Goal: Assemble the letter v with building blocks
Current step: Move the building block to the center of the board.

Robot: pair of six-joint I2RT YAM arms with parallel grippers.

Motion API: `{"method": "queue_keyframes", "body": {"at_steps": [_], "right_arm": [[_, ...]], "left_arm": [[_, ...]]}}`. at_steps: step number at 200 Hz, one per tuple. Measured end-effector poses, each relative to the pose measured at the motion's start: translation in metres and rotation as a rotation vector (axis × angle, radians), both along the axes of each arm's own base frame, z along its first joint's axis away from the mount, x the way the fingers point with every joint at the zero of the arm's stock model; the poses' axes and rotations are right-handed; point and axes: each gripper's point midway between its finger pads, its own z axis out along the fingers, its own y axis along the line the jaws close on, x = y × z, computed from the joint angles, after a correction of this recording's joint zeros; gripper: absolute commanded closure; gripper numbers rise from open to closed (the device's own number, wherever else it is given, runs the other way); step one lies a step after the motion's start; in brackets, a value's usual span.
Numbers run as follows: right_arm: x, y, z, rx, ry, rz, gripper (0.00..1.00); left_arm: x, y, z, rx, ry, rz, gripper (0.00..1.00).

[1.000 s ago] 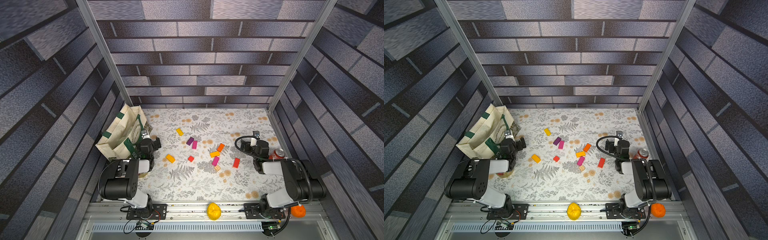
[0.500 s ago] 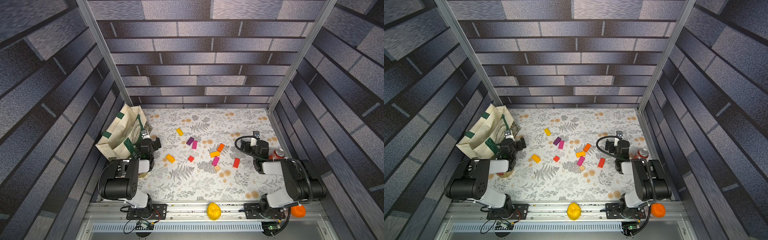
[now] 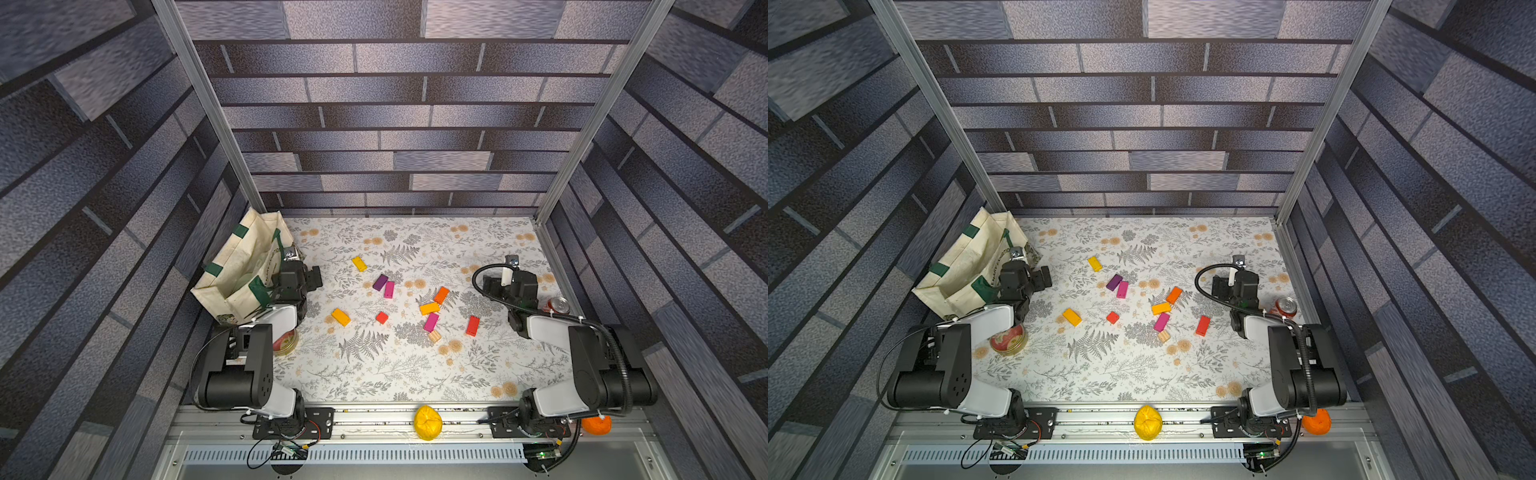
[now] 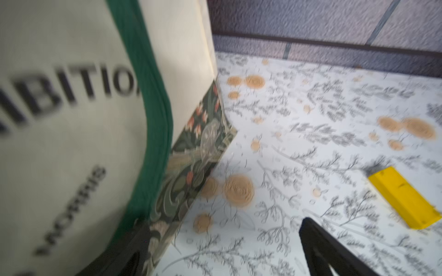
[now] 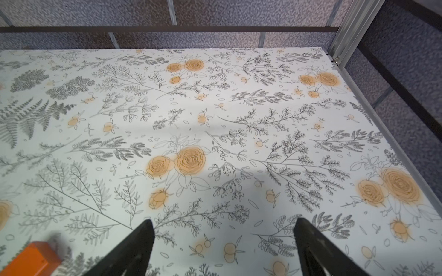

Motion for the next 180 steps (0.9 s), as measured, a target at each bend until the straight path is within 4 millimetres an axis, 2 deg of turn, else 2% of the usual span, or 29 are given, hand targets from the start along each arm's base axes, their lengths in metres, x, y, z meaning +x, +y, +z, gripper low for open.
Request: {"method": "queue_keyframes", "body": {"at_steps": [14, 16, 24, 40, 59, 70, 89, 108, 147, 166, 180], "right_arm": [[0.012, 0.002, 0.028, 0.014, -0.004, 0.002, 0.15], [0.013, 0.003, 0.032, 0.018, -0.005, 0.004, 0.16], [0.016, 0.004, 0.044, 0.029, -0.005, 0.007, 0.17], [0.013, 0.007, 0.058, 0.049, 0.007, 0.015, 0.17], [-0.001, 0.009, 0.061, 0.076, 0.040, 0.018, 0.17], [-0.009, 0.010, 0.064, 0.092, 0.049, 0.019, 0.17], [-0.023, 0.012, 0.075, 0.115, 0.051, 0.021, 0.17], [-0.037, 0.013, 0.086, 0.144, 0.056, 0.017, 0.17], [-0.053, 0.021, 0.104, 0.200, 0.085, 0.026, 0.17], [-0.057, 0.028, 0.109, 0.223, 0.106, 0.032, 0.16], [-0.060, 0.037, 0.113, 0.239, 0.123, 0.046, 0.15]], "left_arm": [[0.007, -0.011, 0.036, 0.013, -0.035, -0.034, 0.01], [0.007, -0.015, 0.045, 0.015, -0.045, -0.043, 0.01], [0.005, -0.028, 0.061, 0.022, -0.063, -0.075, 0.01], [-0.003, -0.053, 0.079, 0.031, -0.071, -0.133, 0.01], [-0.017, -0.079, 0.083, 0.039, -0.044, -0.202, 0.03], [-0.023, -0.088, 0.081, 0.042, -0.014, -0.226, 0.04], [-0.032, -0.091, 0.078, 0.037, 0.050, -0.233, 0.06], [-0.037, -0.091, 0.087, 0.019, 0.101, -0.222, 0.07], [-0.031, -0.098, 0.129, -0.034, 0.162, -0.228, 0.12], [-0.024, -0.107, 0.134, -0.066, 0.232, -0.249, 0.18], [-0.019, -0.115, 0.127, -0.094, 0.301, -0.262, 0.23]]}}
